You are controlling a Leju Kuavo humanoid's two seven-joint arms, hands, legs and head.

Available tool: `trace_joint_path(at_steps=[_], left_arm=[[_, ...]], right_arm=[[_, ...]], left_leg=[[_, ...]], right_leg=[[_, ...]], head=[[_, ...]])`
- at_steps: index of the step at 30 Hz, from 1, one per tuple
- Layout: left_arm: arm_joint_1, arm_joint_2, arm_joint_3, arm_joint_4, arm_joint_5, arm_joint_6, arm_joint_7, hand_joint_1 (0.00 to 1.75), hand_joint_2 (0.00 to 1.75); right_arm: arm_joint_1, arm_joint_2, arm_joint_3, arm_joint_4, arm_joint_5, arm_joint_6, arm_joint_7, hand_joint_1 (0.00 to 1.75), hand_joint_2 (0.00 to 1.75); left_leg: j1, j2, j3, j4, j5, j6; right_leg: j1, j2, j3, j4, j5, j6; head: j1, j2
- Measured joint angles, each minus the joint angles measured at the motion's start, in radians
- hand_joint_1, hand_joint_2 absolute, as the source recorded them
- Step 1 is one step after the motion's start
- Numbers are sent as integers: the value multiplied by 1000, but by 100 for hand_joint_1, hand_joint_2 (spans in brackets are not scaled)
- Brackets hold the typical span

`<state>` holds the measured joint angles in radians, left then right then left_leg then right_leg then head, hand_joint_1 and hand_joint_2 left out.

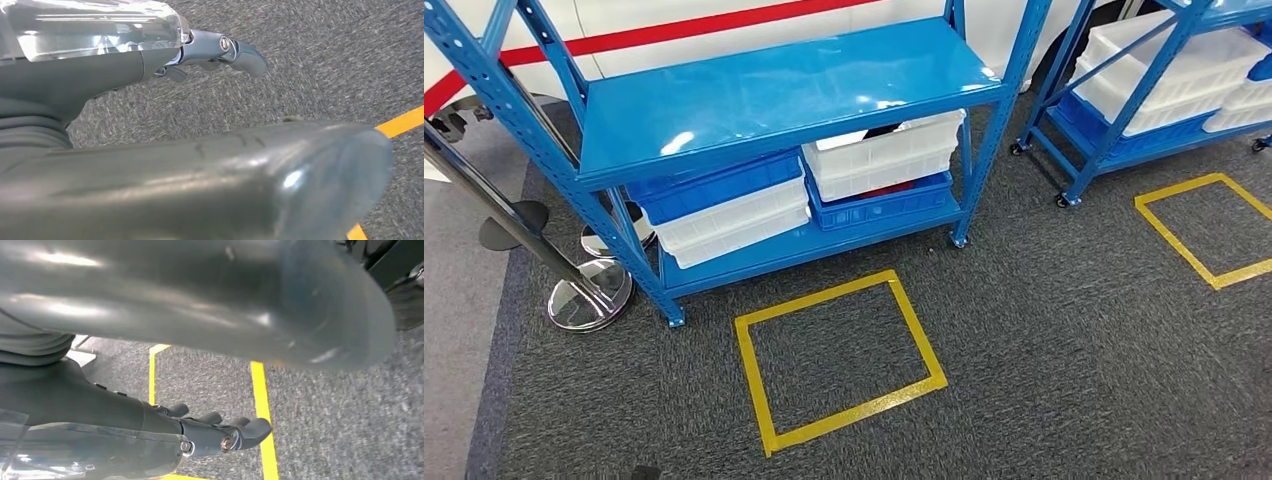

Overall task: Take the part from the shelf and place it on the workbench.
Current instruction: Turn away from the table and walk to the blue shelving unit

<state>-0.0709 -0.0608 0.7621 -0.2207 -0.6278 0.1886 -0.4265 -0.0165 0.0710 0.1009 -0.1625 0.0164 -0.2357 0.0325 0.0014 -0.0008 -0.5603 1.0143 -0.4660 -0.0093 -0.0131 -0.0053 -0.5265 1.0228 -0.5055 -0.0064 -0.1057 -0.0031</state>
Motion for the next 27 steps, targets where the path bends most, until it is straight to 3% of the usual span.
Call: trace_joint_path(at_steps=[2, 4, 7, 8, 9, 10, 12, 14, 17, 19, 21, 23, 24, 25, 27], left_arm=[[3, 0, -1, 0, -1, 0, 2, 0, 0], [3, 0, -2, 0, -1, 1, 5, 0, 0], [3, 0, -2, 0, 0, 3, 12, 0, 0], [3, 0, -2, 0, 0, 4, 14, 0, 0], [4, 0, -1, 0, 1, 5, 17, 0, 0], [5, 0, -1, 0, 2, 5, 19, 0, 0], [7, 0, -1, 0, 2, 6, 23, 0, 0], [6, 0, -1, 1, 3, 7, 26, 0, 0], [6, 2, -1, 2, 4, 8, 33, 0, 0], [5, 2, -1, 2, 4, 9, 37, 0, 0], [4, 2, -1, 2, 3, 9, 40, 0, 0], [6, 4, -1, 2, 3, 10, 43, 0, 0], [8, 4, -1, 2, 3, 10, 45, 0, 0], [10, 4, -1, 2, 2, 10, 47, 0, 0], [12, 4, -1, 2, 0, 10, 50, 0, 0]], right_arm=[[0, 1, -1, 0, 0, 1, 0, 0, 0], [-1, 2, -1, 0, 0, 2, 0, 0, 0], [-1, 2, -1, 0, 2, 4, -1, 0, 0], [0, 2, -1, 0, 3, 5, -1, 0, 0], [1, 2, -1, 0, 4, 6, -1, 0, 0], [2, 2, -1, 0, 5, 7, -1, 0, 0], [4, 2, -1, 0, 7, 9, -2, 0, 0], [5, 1, -1, 1, 10, 11, -4, 0, 0], [4, 2, -1, 2, 17, 15, -6, 0, 0], [5, 4, -1, 2, 21, 16, -7, 0, 0], [5, 6, -1, 2, 22, 17, -9, 0, 0], [5, 6, -1, 2, 23, 18, -12, 0, 0], [5, 6, -1, 2, 23, 18, -14, 0, 0], [5, 6, -1, 2, 23, 19, -14, 0, 0], [6, 7, -1, 2, 22, 20, -14, 0, 0]], left_leg=[[1, -2, 7, -11, -2, 16], [5, -5, 21, -20, -2, 30], [2, -5, 31, -22, -9, 40], [0, -6, 35, -22, -13, 41], [-1, -6, 40, -21, -18, 40], [-2, -8, 49, -21, -24, 39], [-2, -11, 67, -21, -37, 33], [-3, -11, 74, -20, -49, 24], [-6, -9, 83, -15, -59, 7], [-5, -7, 76, 24, -69, -2], [0, -5, 18, 133, -106, -12], [4, -5, -66, 255, -153, -20], [5, -5, -93, 279, -157, -22], [6, -5, -104, 267, -140, -22], [7, -4, -81, 152, -48, -17]], right_leg=[[-1, -1, 3, 7, 2, 12], [-2, 0, -10, 49, -22, 17], [-3, 3, -108, 221, -105, 22], [-3, 3, -139, 265, -115, 25], [-2, 3, -155, 277, -106, 27], [-2, 3, -151, 251, -75, 24], [2, 4, -106, 127, 11, 14], [10, 5, -74, 31, 40, 3], [12, 5, -63, 8, 36, -13], [7, 3, -43, 0, 31, -23], [6, 1, -26, -5, 22, -31], [6, 2, -14, -6, 10, -34], [7, 3, -5, -6, 2, -34], [7, 4, 7, -6, -6, -33], [7, 4, 32, -6, -25, -29]], head=[[0, 0], [0, 0], [0, 0], [0, 0], [0, 0], [0, 0], [0, 0], [0, 0], [0, 0], [0, 0], [0, 0], [0, 0], [0, 0], [0, 0], [0, 0]])
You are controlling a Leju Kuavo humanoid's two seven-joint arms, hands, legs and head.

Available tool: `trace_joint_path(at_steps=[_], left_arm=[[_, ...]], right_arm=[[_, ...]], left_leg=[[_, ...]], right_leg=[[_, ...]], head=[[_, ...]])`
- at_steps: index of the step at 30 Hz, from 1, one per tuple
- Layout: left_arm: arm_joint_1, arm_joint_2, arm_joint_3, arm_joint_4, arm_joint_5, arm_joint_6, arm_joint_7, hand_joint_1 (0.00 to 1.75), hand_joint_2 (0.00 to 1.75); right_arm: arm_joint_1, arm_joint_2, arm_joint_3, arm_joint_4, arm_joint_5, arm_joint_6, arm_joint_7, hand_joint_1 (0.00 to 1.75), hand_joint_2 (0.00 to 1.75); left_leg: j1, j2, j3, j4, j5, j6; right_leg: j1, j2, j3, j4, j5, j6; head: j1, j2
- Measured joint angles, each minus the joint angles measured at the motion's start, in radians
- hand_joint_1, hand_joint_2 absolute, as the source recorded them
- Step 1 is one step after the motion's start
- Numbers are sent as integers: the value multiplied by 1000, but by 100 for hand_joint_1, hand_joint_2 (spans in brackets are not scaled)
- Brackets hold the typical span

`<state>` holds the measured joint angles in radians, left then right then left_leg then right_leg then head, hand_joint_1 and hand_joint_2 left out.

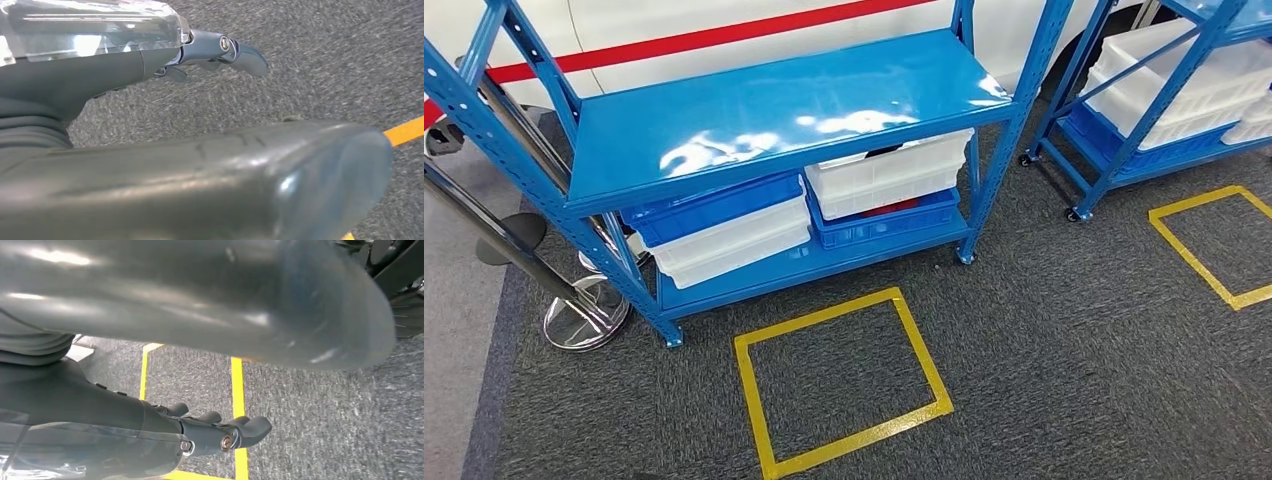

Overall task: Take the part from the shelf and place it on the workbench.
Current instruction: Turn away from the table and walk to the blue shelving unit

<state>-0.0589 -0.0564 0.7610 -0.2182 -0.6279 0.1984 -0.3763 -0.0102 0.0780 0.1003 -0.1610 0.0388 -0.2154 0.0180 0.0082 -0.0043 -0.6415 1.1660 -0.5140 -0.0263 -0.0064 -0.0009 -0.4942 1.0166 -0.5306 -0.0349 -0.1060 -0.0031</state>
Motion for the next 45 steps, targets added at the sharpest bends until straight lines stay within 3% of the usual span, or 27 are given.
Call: trace_joint_path(at_steps=[1, 3, 5, 7, 8, 11, 12, 13, 14, 16, 18, 19, 22, 23, 24, 27, 28, 29, 31, 33, 35, 37, 39, 42, 43, 44, 45], left_arm=[[0, 0, 0, 0, -1, 0, 2, 0, 0], [1, 2, 0, 1, -4, 0, 6, 0, 0], [1, 4, 0, 1, -10, -1, 9, 0, 0], [-1, 4, 0, 2, -16, -1, 11, 0, 0], [-3, 5, -1, 2, -18, -2, 12, 0, 0], [-5, 5, -2, 2, -26, -4, 15, 0, 0], [-5, 6, -3, 2, -28, -4, 17, 0, 0], [-5, 6, -4, 2, -30, -4, 18, 0, 0], [-4, 6, -5, 2, -32, -5, 19, 0, 0], [-3, 6, -8, 3, -34, -6, 21, 0, 0], [-7, 6, -11, 5, -36, -7, 23, 0, 0], [-10, 6, -12, 6, -36, -7, 24, 0, 0], [-13, 7, -14, 6, -38, -8, 24, 0, 0], [-13, 7, -14, 6, -39, -8, 23, 0, 0], [-14, 8, -14, 6, -41, -8, 22, 0, 0], [-12, 8, -14, 6, -42, -10, 17, 0, 0], [-10, 8, -14, 6, -43, -11, 15, 0, 0], [-7, 8, -14, 6, -44, -11, 12, 0, 0], [-3, 8, -15, 6, -46, -12, 8, 0, 0], [0, 8, -15, 6, -48, -13, 4, 0, 0], [1, 8, -17, 6, -51, -16, -3, 0, 0], [0, 9, -18, 6, -52, -19, -10, 0, 0], [-3, 9, -19, 6, -53, -22, -14, 0, 0], [-4, 8, -19, 6, -53, -24, -18, 0, 0], [-3, 8, -19, 6, -53, -24, -18, 0, 0], [-2, 7, -19, 6, -53, -25, -19, 0, 0], [0, 6, -20, 6, -53, -26, -20, 0, 0]], right_arm=[[1, 1, 0, 0, -1, 0, 0, 0, 0], [0, 2, 0, 1, -3, 0, 1, 0, 0], [-3, 2, 0, 1, -4, 0, 2, 0, 0], [-4, 2, 0, 1, -8, 0, 7, 0, 0], [-5, 3, 0, 0, -11, 0, 10, 0, 0], [-7, 5, -1, 0, -21, 0, 19, 0, 0], [-7, 6, -1, 0, -22, 0, 22, 0, 0], [-7, 6, -2, 0, -23, 0, 25, 0, 0], [-5, 6, -3, 0, -23, -1, 29, 0, 0], [-2, 6, -4, 1, -20, 0, 35, 0, 0], [2, 5, -4, 3, -9, 3, 41, 0, 0], [4, 5, -4, 3, -2, 4, 44, 0, 0], [6, 8, -2, 3, 1, 3, 52, 0, 0], [6, 9, -2, 4, -4, 1, 52, 0, 0], [5, 10, -2, 3, -9, 0, 52, 0, 0], [2, 10, -4, 3, -21, -2, 47, 0, 0], [1, 10, -4, 3, -23, -2, 46, 0, 0], [1, 10, -5, 3, -23, -2, 45, 0, 0], [3, 12, -7, 3, -26, -2, 44, 0, 0], [3, 14, -8, 4, -31, -4, 43, 0, 0], [0, 17, -10, 4, -37, -6, 44, 0, 0], [-3, 19, -13, 3, -40, -8, 44, 0, 0], [-5, 19, -16, 3, -40, -10, 44, 0, 0], [-8, 20, -17, 2, -40, -11, 44, 0, 0], [-8, 20, -17, 2, -40, -12, 44, 0, 0], [-7, 20, -18, 2, -40, -12, 44, 0, 0], [-5, 20, -19, 2, -41, -12, 44, 0, 0]], left_leg=[[-3, 2, 15, -59, 35, 5], [-10, 5, 32, -123, 66, 20], [-13, 5, 43, -130, 60, 35], [-10, 2, 63, -143, 60, 48], [-9, 1, 73, -148, 57, 54], [-9, 0, 92, -154, 42, 65], [-10, -1, 99, -153, 35, 65], [-10, -3, 109, -153, 27, 64], [-10, -5, 120, -153, 19, 62], [-10, -11, 144, -153, 0, 55], [-11, -19, 153, -154, -16, 43], [-11, -23, 156, -151, -20, 36], [-12, -24, 170, -133, -30, 20], [-12, -19, 161, -108, -43, 15], [-10, -13, 137, -64, -63, 10], [-3, -5, 22, 103, -126, -2], [-2, -4, -2, 118, -120, -4], [-1, -3, -9, 97, -91, -4], [-1, -2, 11, -15, 6, 5], [-9, 1, 22, -95, 61, 18], [-18, 2, 24, -116, 62, 32], [-14, -1, 50, -137, 62, 46], [-9, -3, 83, -155, 56, 57], [-7, -3, 111, -163, 35, 64], [-6, -5, 121, -163, 26, 62], [-4, -7, 135, -163, 15, 58], [-1, -9, 151, -162, 4, 54]], right_leg=[[1, 0, 11, 0, -9, 4], [1, 0, 23, 0, -23, 15], [1, 1, 31, 6, -26, 28], [-1, 0, 22, 47, -28, 36], [-2, 1, -2, 89, -40, 39], [-5, 1, -126, 263, -110, 49], [-6, 1, -159, 293, -121, 52], [-7, 1, -176, 292, -111, 53], [-7, 1, -177, 260, -80, 52], [-5, 12, -152, 137, 20, 45], [0, 33, -134, 54, 61, 34], [2, 40, -131, 41, 62, 28], [-1, 23, -99, 24, 61, 9], [-3, 18, -86, 20, 56, 3], [-4, 14, -76, 17, 50, -1], [-2, 8, -52, 17, 26, -6], [-1, 8, -41, 17, 16, -6], [-1, 8, -27, 17, 6, -5], [-1, 7, 1, 16, -16, -2], [-1, 7, 18, 14, -34, 6], [-2, 7, 29, 13, -39, 19], [-3, 7, 35, 32, -37, 30], [-5, 7, 0, 107, -53, 38], [-11, 6, -123, 268, -116, 48], [-14, 6, -152, 288, -118, 52], [-16, 6, -166, 274, -97, 56], [-18, 6, -165, 231, -54, 59]], head=[[0, 0], [0, 0], [0, 0], [0, 0], [0, 0], [0, 0], [0, 0], [0, 0], [0, 0], [0, 0], [0, 0], [0, 0], [0, 0], [0, 0], [0, 0], [0, 0], [0, 0], [0, 0], [0, 0], [0, 0], [0, 0], [0, 0], [0, 0], [0, 0], [0, 0], [0, 0], [0, 0]])
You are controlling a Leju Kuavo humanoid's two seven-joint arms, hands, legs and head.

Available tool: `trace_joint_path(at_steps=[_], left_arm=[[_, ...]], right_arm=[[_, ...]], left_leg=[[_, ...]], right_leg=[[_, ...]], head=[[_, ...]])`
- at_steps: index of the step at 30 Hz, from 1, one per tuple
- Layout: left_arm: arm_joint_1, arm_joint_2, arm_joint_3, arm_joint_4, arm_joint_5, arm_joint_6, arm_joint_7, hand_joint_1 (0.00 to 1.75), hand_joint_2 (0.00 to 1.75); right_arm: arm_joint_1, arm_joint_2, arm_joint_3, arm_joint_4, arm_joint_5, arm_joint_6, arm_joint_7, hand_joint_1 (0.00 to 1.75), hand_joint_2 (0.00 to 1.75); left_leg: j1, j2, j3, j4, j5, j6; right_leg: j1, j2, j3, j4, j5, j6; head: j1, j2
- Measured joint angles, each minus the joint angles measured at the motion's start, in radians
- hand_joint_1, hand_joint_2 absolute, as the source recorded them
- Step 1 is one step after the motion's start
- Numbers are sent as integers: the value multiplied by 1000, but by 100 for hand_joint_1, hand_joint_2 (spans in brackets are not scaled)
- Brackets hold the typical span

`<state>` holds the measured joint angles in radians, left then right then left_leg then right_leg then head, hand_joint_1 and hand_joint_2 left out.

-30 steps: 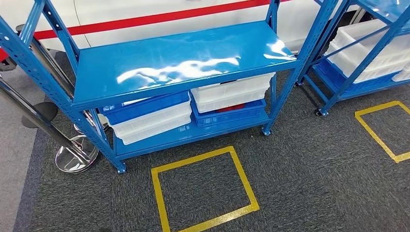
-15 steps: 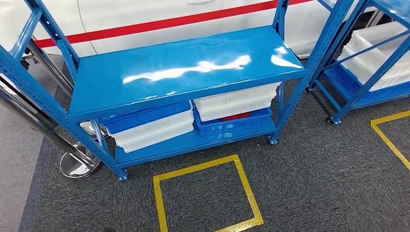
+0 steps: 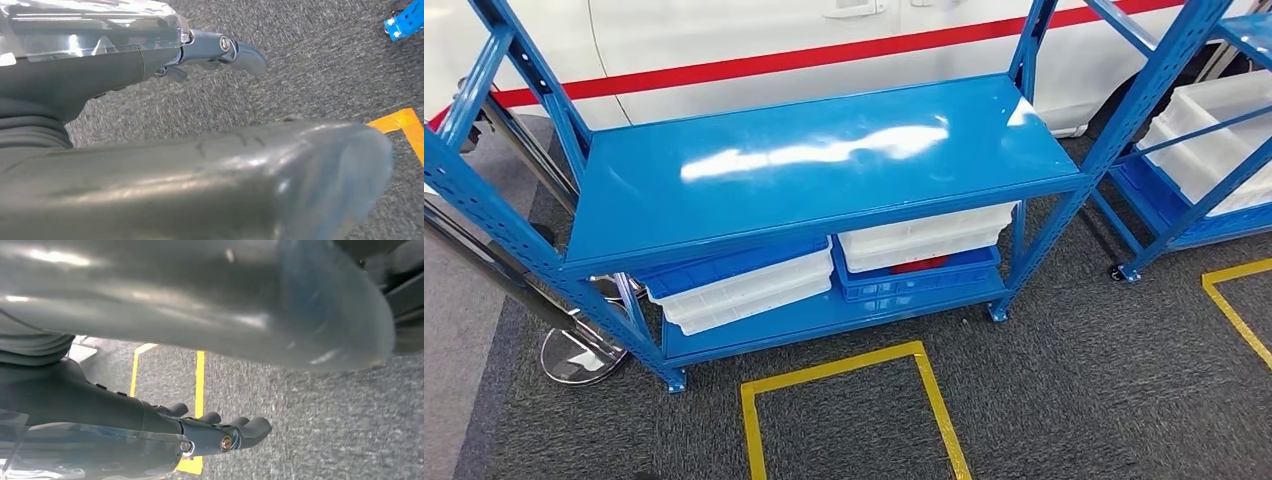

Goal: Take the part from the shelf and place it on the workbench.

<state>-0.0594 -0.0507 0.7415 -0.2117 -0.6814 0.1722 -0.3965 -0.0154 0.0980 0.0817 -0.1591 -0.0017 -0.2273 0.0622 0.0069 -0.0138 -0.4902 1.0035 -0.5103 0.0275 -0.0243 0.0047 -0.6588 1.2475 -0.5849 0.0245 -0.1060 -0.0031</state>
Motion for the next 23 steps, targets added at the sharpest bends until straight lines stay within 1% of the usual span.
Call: trace_joint_path(at_steps=[1, 2, 3, 4, 5, 6, 7, 8, 9, 10, 12, 13, 14, 15, 16, 17, 18, 19, 20, 21, 22, 23], left_arm=[[1, -1, 0, 0, 0, -1, -1, 0, 0], [1, -1, 0, 0, 0, -2, -2, 0, 0], [0, -1, 0, 0, -1, -2, -3, 0, 0], [-1, -1, 0, 0, -1, -2, -4, 0, 0], [-3, -1, 0, 0, -1, -2, -5, 0, 0], [-4, -1, 0, 0, 0, -1, -7, 0, 0], [-5, -2, 0, 0, 0, -1, -9, 0, 0], [-5, -2, -1, 0, 0, -1, -10, 0, 0], [-5, -3, -1, 0, 0, 0, -11, 0, 0], [-5, -3, -1, 0, 0, 1, -11, 0, 0], [-4, -2, 0, 0, 1, 2, -12, 0, 0], [-4, -2, 0, 0, 1, 2, -13, 0, 0], [-3, -2, 0, 0, 1, 2, -13, 0, 0], [-2, -2, 0, 0, 1, 2, -14, 0, 0], [-2, -2, 0, 0, 1, 2, -15, 0, 0], [-3, -1, 0, 0, 2, 2, -17, 0, 0], [-4, -1, 0, 0, 3, 2, -19, 0, 0], [-7, -1, 0, 0, 4, 2, -21, 0, 0], [-9, 0, 0, 0, 6, 3, -22, 0, 0], [-10, 0, 1, 0, 8, 3, -24, 0, 0], [-9, 0, 1, 0, 9, 4, -25, 0, 0], [-8, 0, 2, 0, 11, 5, -25, 0, 0]], right_arm=[[3, 0, -2, 0, 0, 0, 0, 0, 0], [7, 0, -3, 0, -1, 0, 0, 0, 0], [9, 0, -5, 1, -1, 0, 0, 0, 0], [9, 1, -6, 1, -1, 0, -1, 0, 0], [8, 1, -7, 1, -1, 0, -1, 0, 0], [5, 2, -7, 1, -1, 0, -2, 0, 0], [4, 4, -8, 1, -1, 0, -3, 0, 0], [5, 5, -8, 1, -1, 0, -4, 0, 0], [5, 5, -9, 1, -1, 0, -5, 0, 0], [5, 5, -9, 1, -1, 1, -7, 0, 0], [4, 6, -9, 1, -1, 4, -11, 0, 0], [4, 6, -9, 1, -1, 5, -12, 0, 0], [4, 6, -9, 1, -1, 7, -13, 0, 0], [4, 6, -9, 1, -1, 8, -14, 0, 0], [4, 6, -9, 1, 3, 8, -15, 0, 0], [4, 7, -9, 1, 9, 9, -16, 0, 0], [5, 7, -7, 1, 18, 10, -17, 0, 0], [6, 8, -5, 1, 30, 11, -18, 0, 0], [7, 8, -1, 1, 40, 14, -18, 0, 0], [7, 9, 4, 1, 50, 18, -17, 0, 0], [6, 9, 9, 1, 57, 22, -17, 0, 0], [5, 9, 11, 1, 59, 24, -17, 0, 0]], left_leg=[[3, -2, 15, 0, -12, -6], [4, -3, 29, 3, -25, -13], [4, -3, 35, 4, -35, -20], [3, -3, 38, 5, -43, -27], [2, -2, 42, 6, -47, -33], [1, -1, 43, 4, -49, -38], [2, 0, 45, 11, -50, -42], [3, 3, 37, 32, -54, -46], [5, 5, 16, 72, -65, -50], [5, 7, -17, 129, -84, -54], [6, 8, -97, 247, -128, -59], [6, 8, -126, 277, -133, -59], [5, 8, -140, 274, -117, -57], [5, 8, -137, 240, -83, -53], [3, 13, -121, 178, -34, -45], [-2, 28, -103, 120, 4, -36], [-8, 45, -92, 71, 23, -27], [-14, 60, -86, 41, 37, -19], [-19, 68, -88, 34, 35, -15], [-22, 64, -91, 27, 38, -12], [-19, 54, -86, 21, 49, -8], [-18, 49, -85, 18, 51, -6]], right_leg=[[-2, -1, 9, -61, 56, 3], [-1, -1, 17, -117, 98, 3], [0, -2, 21, -155, 127, -2], [2, -1, 21, -174, 139, -9], [5, -1, 19, -176, 134, -18], [5, 0, 22, -178, 134, -28], [4, 0, 28, -183, 133, -34], [4, -1, 37, -189, 129, -40], [3, -1, 46, -194, 126, -45], [3, -2, 54, -198, 123, -50], [6, -2, 65, -201, 113, -56], [8, -1, 72, -201, 107, -58], [10, 0, 80, -201, 101, -59], [12, 1, 89, -201, 95, -59], [14, -2, 99, -201, 89, -59], [16, -4, 107, -203, 85, -59], [17, -8, 113, -204, 81, -58], [18, -15, 116, -205, 78, -54], [18, -20, 118, -207, 75, -49], [19, -27, 120, -209, 73, -43], [20, -36, 124, -211, 70, -37], [20, -40, 127, -213, 68, -34]], head=[[0, 0], [0, 0], [0, 0], [0, 0], [-1, 0], [-1, 0], [-2, 0], [-2, 0], [-2, 0], [-2, 0], [-2, 0], [-2, 0], [-2, 0], [-2, 0], [-2, 0], [-2, 0], [-2, 0], [-2, 0], [-2, 0], [-3, 0], [-3, 0], [-3, 0]])
